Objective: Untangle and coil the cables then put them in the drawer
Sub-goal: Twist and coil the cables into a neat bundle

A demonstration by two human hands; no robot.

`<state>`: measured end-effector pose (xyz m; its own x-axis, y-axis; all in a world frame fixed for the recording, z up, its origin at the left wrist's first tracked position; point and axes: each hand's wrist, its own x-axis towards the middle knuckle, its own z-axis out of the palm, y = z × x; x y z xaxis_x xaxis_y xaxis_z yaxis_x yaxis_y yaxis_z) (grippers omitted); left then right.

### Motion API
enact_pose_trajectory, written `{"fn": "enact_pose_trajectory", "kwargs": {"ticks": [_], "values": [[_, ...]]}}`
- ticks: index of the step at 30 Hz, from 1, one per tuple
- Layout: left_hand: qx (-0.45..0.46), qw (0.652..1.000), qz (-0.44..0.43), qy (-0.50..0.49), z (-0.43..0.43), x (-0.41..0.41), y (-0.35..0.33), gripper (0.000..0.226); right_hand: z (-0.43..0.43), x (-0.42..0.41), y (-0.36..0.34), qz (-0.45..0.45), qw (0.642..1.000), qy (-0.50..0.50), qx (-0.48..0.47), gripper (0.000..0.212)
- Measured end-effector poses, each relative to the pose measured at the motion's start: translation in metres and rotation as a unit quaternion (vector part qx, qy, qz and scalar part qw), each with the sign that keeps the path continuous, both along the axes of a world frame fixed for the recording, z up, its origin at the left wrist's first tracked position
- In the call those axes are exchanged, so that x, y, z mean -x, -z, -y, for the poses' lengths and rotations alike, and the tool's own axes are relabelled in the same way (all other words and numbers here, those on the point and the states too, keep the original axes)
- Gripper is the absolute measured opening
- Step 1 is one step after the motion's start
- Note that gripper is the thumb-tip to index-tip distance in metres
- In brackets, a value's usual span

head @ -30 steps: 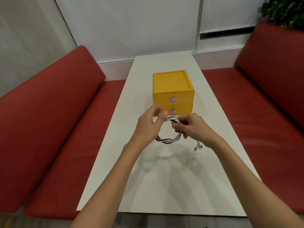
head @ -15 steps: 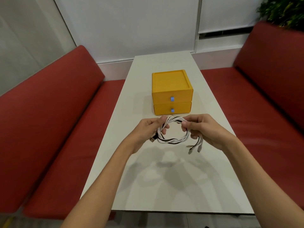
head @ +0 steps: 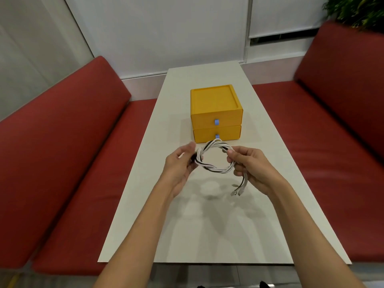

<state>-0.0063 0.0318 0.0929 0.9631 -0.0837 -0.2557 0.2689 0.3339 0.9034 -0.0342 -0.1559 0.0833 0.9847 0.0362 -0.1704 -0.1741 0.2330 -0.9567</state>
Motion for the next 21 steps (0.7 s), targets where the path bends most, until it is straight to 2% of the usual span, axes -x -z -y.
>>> {"fn": "enact_pose_trajectory", "kwargs": {"ticks": [3,7,12,18,21], "values": [[0.075,0.996,-0.045,-0.004,0.016,0.008,0.001,0.026,-0.010,-0.001,0.004,0.005,0.998,0.060,-0.024,0.013],[0.086,0.993,-0.083,-0.009,0.029,0.019,0.013,0.031,-0.016,0.001,0.014,-0.006,0.994,0.101,-0.033,0.015],[0.104,0.990,-0.090,-0.018,0.031,0.016,0.014,0.030,-0.018,0.004,0.023,-0.005,0.994,0.100,-0.044,0.014],[0.274,0.943,-0.189,0.022,0.026,0.016,0.010,0.029,-0.015,0.003,0.024,0.035,0.993,0.089,-0.065,0.014],[0.307,0.928,-0.209,0.016,0.026,0.015,0.012,0.020,-0.014,0.001,0.026,0.058,0.992,0.083,-0.069,0.017]]}}
